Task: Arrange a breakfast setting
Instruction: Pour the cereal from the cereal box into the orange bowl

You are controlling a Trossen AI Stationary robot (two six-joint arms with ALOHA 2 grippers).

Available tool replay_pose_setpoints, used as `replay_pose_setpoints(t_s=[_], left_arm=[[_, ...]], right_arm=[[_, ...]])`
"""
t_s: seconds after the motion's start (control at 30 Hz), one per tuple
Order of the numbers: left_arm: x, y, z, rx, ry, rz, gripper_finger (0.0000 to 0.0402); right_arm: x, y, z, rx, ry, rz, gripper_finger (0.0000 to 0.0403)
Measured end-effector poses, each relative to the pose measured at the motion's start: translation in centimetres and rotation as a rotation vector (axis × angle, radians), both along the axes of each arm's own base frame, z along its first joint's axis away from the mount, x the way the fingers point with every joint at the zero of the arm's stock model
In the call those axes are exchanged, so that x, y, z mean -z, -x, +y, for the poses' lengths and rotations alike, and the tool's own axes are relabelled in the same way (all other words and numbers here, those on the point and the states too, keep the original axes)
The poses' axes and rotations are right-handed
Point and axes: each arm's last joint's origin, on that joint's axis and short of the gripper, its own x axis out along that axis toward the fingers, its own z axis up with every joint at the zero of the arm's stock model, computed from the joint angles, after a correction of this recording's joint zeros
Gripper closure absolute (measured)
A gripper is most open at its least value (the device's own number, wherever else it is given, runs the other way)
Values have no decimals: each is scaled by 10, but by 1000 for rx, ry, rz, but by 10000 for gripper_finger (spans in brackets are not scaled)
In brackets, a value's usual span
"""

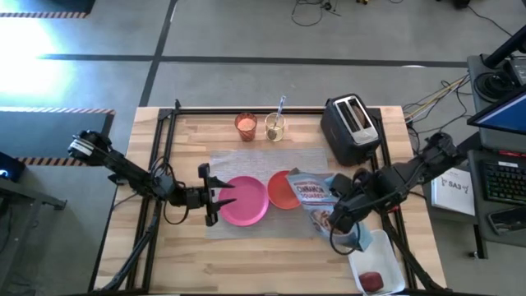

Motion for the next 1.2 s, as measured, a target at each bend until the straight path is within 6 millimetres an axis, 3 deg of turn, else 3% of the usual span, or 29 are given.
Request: replay_pose_setpoints(t_s=[0.17, 0.4, 0.87, 1.2], left_arm=[[0, 0, 0, 0, 0, -1, 239], [0, 0, 0, 0, 0, -1, 239], [0, 0, 0, 0, 1, -2, 239], [0, 0, 0, 0, 1, -2, 239]], right_arm=[[-20, 4, -2, -21, 120, -144, 394], [-20, 7, 1, -22, 247, -186, 394], [26, 3, 1, 43, 393, -94, 394], [33, 18, 23, 131, 295, -123, 394]])
